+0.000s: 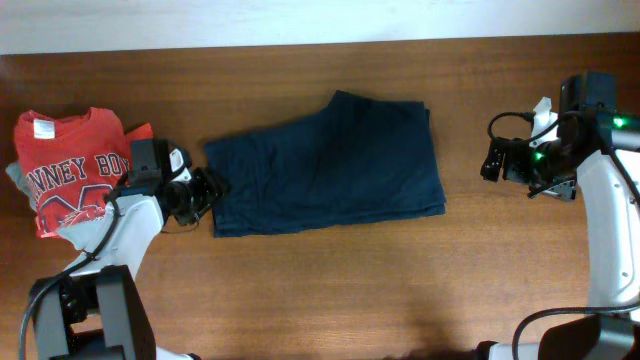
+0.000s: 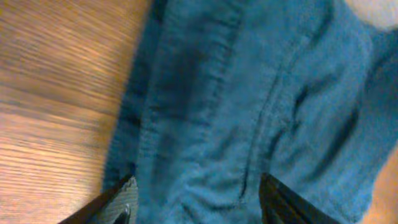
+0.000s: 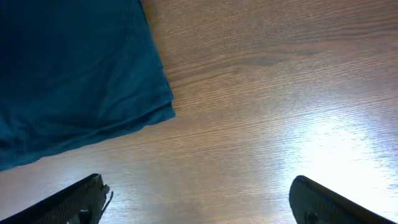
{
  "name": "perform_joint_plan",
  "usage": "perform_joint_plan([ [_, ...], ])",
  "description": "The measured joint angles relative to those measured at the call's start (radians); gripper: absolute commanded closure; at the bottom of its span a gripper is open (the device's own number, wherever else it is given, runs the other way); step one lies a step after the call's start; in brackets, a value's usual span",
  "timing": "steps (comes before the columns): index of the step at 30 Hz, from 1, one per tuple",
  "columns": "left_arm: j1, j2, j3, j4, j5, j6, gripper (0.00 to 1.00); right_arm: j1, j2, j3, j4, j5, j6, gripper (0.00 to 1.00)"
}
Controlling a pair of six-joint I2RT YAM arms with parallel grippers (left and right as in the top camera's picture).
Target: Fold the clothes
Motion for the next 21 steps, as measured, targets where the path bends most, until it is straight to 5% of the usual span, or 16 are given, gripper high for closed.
perform_joint_plan([
  [12,-0.066,0.0,0.002,-0.101,0.007,0.105,0.35,0.0,0.027,-0.28,0.251,-0.159,0.0,0.02],
  [21,-0.098,0.0,0.002,-0.105,-0.038,0.114,0.34,0.0,0.195,-0.499,0.502,-0.352,0.001,0.11],
])
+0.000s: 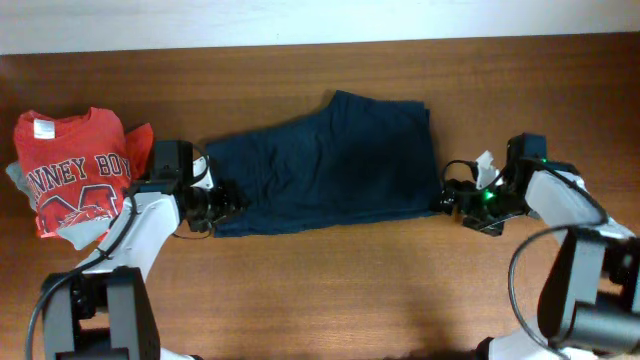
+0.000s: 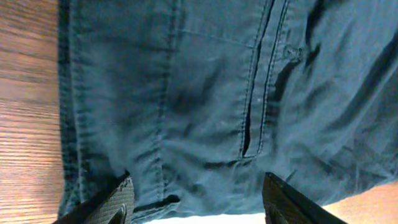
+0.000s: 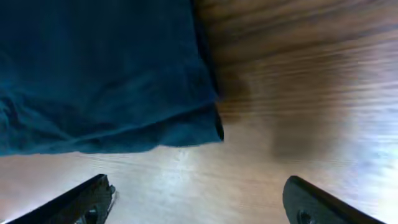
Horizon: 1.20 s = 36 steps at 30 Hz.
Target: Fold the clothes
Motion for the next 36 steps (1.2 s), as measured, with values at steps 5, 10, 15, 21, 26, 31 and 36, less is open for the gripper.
perform_joint_plan([
  [5,-0.008,0.0,0.0,-0.006,-0.019,0.004,0.34,0.001,0.068,0.002,0.047,-0.072,0.001,0.2],
  [10,-0.008,0.0,0.0,-0.006,-0.025,0.006,0.34,0.024,0.098,0.005,0.092,-0.147,0.0,0.28],
  [15,-0.008,0.0,0.0,-0.007,-0.029,0.006,0.34,0.07,0.117,0.005,0.174,-0.167,0.022,0.4],
  [21,-0.008,0.0,0.0,-0.008,-0.032,0.007,0.34,0.082,0.13,0.003,0.253,-0.167,0.051,0.77],
  [26,-0.008,0.0,0.0,-0.01,-0.032,0.007,0.34,0.075,0.139,0.002,0.238,-0.129,0.058,0.96],
  [31,-0.008,0.0,0.0,-0.022,-0.032,0.007,0.34,0.052,0.139,0.003,0.079,-0.076,0.056,0.96],
  [36,-0.008,0.0,0.0,-0.037,-0.033,0.007,0.34,0.029,0.129,0.013,-0.082,0.024,0.056,0.93],
])
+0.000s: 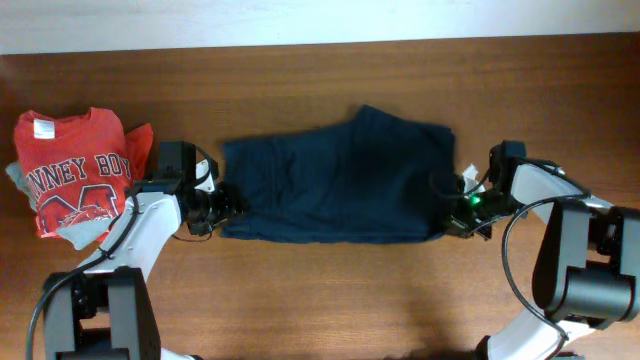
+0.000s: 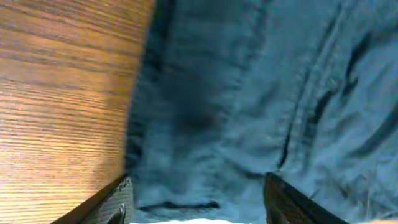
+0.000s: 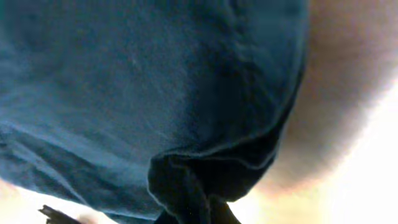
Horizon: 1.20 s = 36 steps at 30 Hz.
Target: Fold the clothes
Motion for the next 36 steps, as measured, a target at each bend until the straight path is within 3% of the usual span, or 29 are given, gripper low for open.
perform_joint_plan([
  [1,0.0,0.0,0.0,0.0,-0.001,0.0,0.33,-0.003,-0.002,0.0,-0.013,0.016,-0.001,0.9],
  [3,0.0,0.0,0.0,0.0,-0.002,0.0,0.34,-0.009,-0.004,0.001,-0.029,0.041,-0.003,0.69],
  [4,0.0,0.0,0.0,0.0,-0.002,0.0,0.34,-0.011,-0.005,0.002,-0.037,0.039,-0.009,0.65],
  [6,0.0,0.0,0.0,0.0,-0.002,0.0,0.33,-0.011,-0.016,0.006,-0.038,0.049,-0.009,0.38],
  [13,0.0,0.0,0.0,0.0,-0.018,0.0,0.34,-0.032,-0.036,0.027,-0.012,0.068,0.003,0.29],
  [25,0.0,0.0,0.0,0.0,-0.027,0.0,0.33,-0.155,-0.037,0.06,0.17,0.109,-0.022,0.03],
  [36,0.0,0.0,0.0,0.0,-0.028,0.0,0.34,-0.122,-0.035,0.063,0.227,0.126,-0.092,0.03],
])
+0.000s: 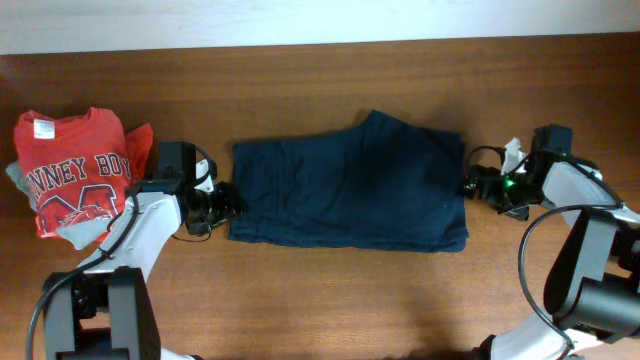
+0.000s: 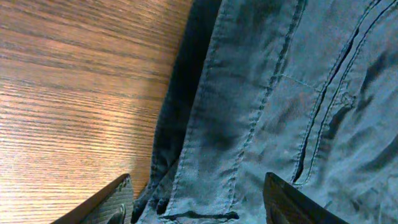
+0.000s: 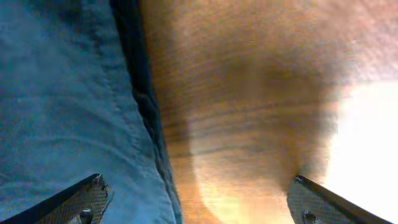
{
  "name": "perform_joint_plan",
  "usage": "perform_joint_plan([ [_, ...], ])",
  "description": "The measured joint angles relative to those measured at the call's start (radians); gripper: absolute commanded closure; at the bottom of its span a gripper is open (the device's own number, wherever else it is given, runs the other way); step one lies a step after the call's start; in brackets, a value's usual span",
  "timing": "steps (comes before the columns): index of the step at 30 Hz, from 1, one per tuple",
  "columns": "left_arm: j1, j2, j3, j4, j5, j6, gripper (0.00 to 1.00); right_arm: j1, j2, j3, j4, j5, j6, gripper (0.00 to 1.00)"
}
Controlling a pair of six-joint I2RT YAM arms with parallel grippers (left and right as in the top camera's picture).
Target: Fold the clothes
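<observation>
The navy shorts (image 1: 350, 185) lie flat in the middle of the table, waistband to the left. My left gripper (image 1: 218, 200) sits at the waistband's lower left corner. In the left wrist view its jaws (image 2: 198, 190) stand wide apart over the waistband seam (image 2: 249, 124), not clamped on it. My right gripper (image 1: 478, 186) is just off the shorts' right edge, open. In the right wrist view the hem (image 3: 62, 93) fills the left side and bare wood lies between the gripper's fingers (image 3: 196, 190).
A folded red T-shirt (image 1: 75, 170) with white lettering lies at the table's left end, a grey garment under it. The brown wooden table (image 1: 320, 300) stretches in front of the shorts. A pale wall strip runs along the far edge.
My right gripper has let go of the shorts' lower right corner and now sits open a little right of and above it. The shorts lie slightly farther right and flatter. The left gripper has barely moved.
The right gripper was open far to the right, with the shorts skewed in the middle. Then it was open at their lower right corner, then shut on that corner with the shorts shifted rightward. Now it is off them. The left gripper stayed open at the waistband throughout.
</observation>
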Motion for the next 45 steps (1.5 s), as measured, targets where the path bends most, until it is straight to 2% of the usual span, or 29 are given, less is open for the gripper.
perform_joint_plan([
  [7,0.0,0.0,0.0,0.0,0.0,0.0,0.33,0.08,0.03,0.023,0.056,0.01,-0.01,0.05],
  [9,0.0,0.0,0.0,0.0,0.0,0.0,0.33,0.1,0.048,0.033,0.077,-0.011,-0.016,0.14],
  [12,0.0,0.0,0.0,0.0,0.0,0.0,0.34,0.116,0.062,0.039,0.093,-0.033,-0.019,0.35],
  [14,0.0,0.0,0.0,0.0,0.0,0.0,0.34,0.121,0.074,0.04,0.103,-0.057,-0.026,0.43],
  [25,0.0,0.0,0.0,0.0,0.0,0.0,0.34,0.122,0.09,0.039,0.104,-0.15,-0.02,0.43],
  [28,0.0,0.0,0.0,0.0,0.0,0.0,0.33,0.125,0.091,0.037,0.085,-0.172,-0.02,0.46],
  [34,0.0,0.0,0.0,0.0,-0.001,0.0,0.34,0.146,0.097,0.022,0.075,-0.201,-0.017,0.74],
  [36,0.0,0.0,0.0,0.0,0.0,0.0,0.34,0.149,0.102,0.019,0.073,-0.206,-0.013,0.86],
  [37,0.0,0.0,0.0,0.0,0.0,0.0,0.35,0.149,0.105,0.018,0.073,-0.206,-0.011,0.94],
  [38,0.0,0.0,0.0,0.0,-0.002,0.0,0.38,0.148,0.109,0.016,0.072,-0.211,-0.009,0.96],
  [41,0.0,0.0,0.0,-0.003,-0.004,0.005,0.55,0.135,0.115,0.017,0.058,-0.222,-0.002,0.96],
  [42,0.0,0.0,0.0,-0.003,-0.005,0.007,0.66,0.129,0.116,0.018,0.048,-0.227,-0.002,0.96],
  [45,0.0,0.0,0.0,-0.008,-0.004,0.005,0.75,0.071,0.124,0.045,-0.05,-0.219,-0.001,0.96],
])
